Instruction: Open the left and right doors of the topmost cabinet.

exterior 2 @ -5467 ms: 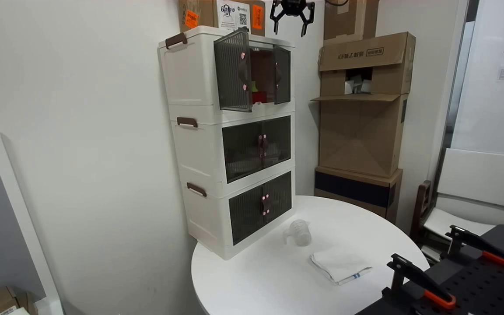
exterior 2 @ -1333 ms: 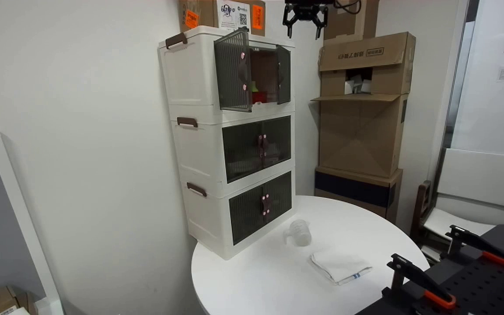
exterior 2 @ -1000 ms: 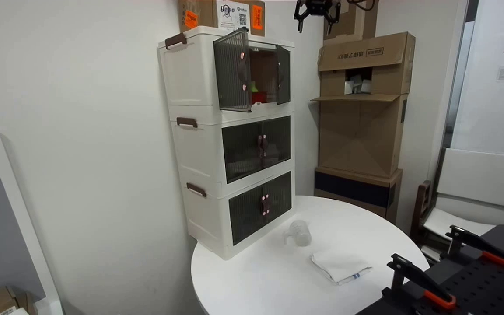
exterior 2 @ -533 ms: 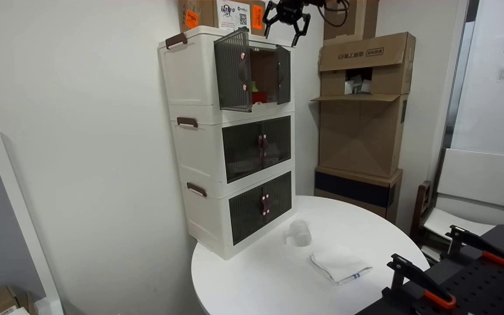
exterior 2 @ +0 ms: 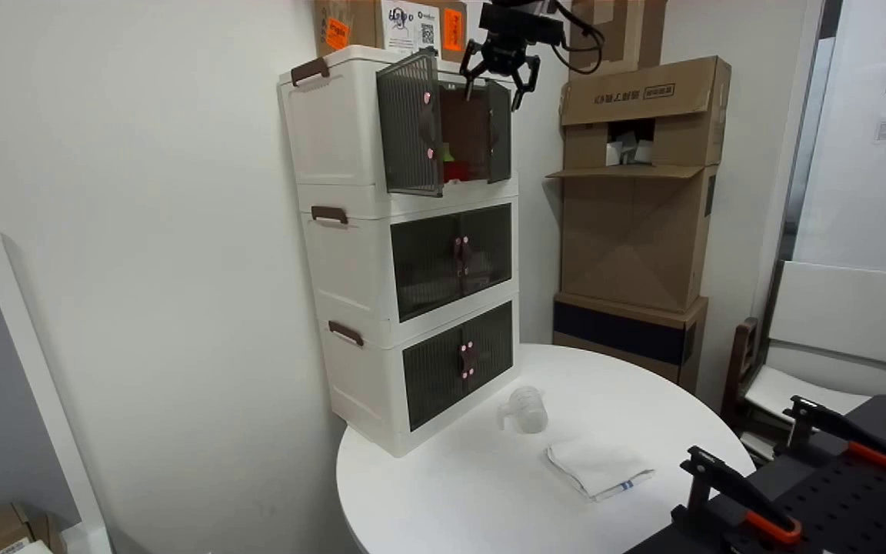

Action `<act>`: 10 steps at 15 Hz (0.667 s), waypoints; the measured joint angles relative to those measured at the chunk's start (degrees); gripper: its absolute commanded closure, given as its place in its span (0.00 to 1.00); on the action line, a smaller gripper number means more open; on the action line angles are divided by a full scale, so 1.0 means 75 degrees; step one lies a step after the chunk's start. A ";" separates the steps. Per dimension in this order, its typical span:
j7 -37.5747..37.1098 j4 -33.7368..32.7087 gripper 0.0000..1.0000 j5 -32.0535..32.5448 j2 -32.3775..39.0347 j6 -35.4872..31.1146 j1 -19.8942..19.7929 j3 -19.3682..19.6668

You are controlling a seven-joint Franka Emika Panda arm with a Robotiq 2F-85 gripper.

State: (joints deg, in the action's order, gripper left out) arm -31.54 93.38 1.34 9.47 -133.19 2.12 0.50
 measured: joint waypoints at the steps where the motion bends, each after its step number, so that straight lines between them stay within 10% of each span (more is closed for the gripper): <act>1: -0.0131 0.0003 0.00 0.0225 -0.0023 -0.0010 -0.0010 0.0105; 10: -0.0966 0.0697 0.00 0.1433 -0.0921 0.0014 -0.0451 0.0768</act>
State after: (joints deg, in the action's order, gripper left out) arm -38.78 98.61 12.09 2.56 -133.08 -1.27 6.26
